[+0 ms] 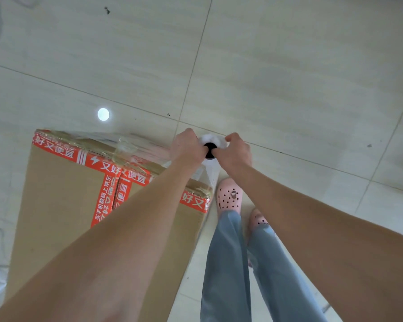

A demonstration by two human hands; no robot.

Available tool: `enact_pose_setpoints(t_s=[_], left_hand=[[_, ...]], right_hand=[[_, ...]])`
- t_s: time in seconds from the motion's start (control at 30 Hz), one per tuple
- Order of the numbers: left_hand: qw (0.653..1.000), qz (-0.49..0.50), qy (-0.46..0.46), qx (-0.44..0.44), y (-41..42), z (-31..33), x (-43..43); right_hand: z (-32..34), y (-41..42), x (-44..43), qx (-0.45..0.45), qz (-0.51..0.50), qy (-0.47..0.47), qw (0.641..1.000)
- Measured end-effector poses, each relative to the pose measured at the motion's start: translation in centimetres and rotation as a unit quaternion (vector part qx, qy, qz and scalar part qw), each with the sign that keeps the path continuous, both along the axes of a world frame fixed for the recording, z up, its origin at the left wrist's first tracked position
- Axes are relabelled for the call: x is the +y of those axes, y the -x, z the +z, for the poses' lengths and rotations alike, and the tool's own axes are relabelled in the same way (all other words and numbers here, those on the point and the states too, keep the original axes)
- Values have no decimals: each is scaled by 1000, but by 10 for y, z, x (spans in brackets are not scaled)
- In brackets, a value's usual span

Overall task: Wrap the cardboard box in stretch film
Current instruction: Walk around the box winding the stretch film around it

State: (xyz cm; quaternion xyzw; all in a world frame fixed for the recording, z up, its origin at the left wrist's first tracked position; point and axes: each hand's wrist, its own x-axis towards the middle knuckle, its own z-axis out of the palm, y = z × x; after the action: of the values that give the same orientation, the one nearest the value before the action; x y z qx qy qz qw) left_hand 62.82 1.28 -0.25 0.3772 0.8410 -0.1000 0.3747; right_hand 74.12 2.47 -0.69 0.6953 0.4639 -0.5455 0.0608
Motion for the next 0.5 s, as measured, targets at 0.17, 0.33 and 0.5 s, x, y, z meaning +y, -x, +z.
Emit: enact_pose_setpoints(t_s=[0.17,0.33,0.5], left_hand=[[980,-201,-14,2,-9,-2,11],[939,-337,-59,24,-10,-6,18],[980,-192,-48,10,8,-9,19]], right_hand=[[-2,-2,5,-15,12,22,1000],[-5,3,2,-37,24,-5,999],[-3,15,12,-38,140,-82,986]])
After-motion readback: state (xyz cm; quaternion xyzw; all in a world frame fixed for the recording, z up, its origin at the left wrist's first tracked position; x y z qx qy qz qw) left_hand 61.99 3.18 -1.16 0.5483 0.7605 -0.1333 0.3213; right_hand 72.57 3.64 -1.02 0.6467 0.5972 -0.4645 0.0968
